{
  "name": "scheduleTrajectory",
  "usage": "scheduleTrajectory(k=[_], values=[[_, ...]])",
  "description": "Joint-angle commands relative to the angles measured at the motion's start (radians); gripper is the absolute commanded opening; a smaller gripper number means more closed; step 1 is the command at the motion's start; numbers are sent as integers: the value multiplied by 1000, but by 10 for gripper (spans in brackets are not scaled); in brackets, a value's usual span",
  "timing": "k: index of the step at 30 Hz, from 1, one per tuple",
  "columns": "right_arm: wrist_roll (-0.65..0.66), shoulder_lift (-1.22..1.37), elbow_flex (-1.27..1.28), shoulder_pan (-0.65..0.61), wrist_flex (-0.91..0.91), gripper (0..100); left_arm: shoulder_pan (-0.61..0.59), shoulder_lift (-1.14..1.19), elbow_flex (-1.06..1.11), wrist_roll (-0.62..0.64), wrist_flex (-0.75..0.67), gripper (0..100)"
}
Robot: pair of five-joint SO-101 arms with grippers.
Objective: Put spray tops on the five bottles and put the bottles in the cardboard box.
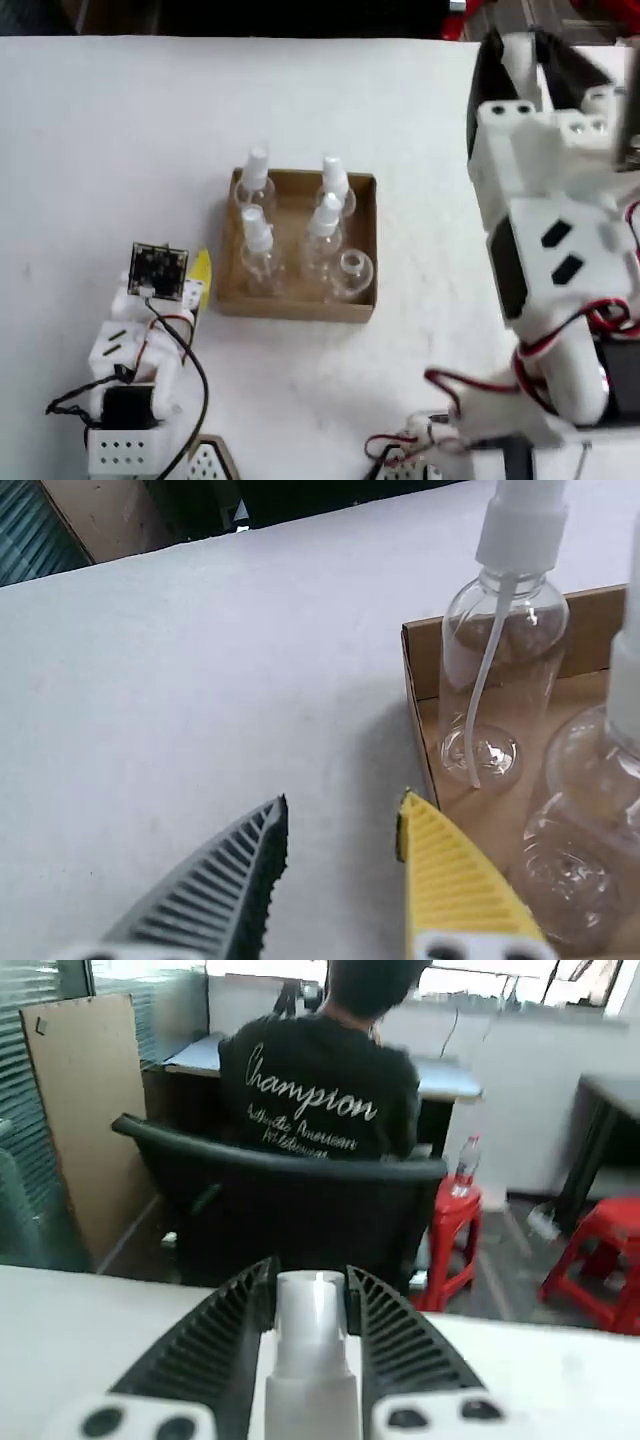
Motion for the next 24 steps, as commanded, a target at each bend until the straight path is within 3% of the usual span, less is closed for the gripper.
scheduleTrajectory(k=[1, 5, 12, 19, 24], values=[[-158, -166, 270, -13, -15, 15, 10, -5, 2, -11, -3, 165], [-264, -243, 468, -41, -50, 15, 10, -5, 2, -11, -3, 165], [-347, -335, 752, -285, -120, 15, 10, -5, 2, -11, -3, 165], [-384, -524, 1206, -262, -458, 15, 10, -5, 2, -11, -3, 165], [-384, -814, 1637, -262, -888, 15, 10, -5, 2, -11, -3, 165]])
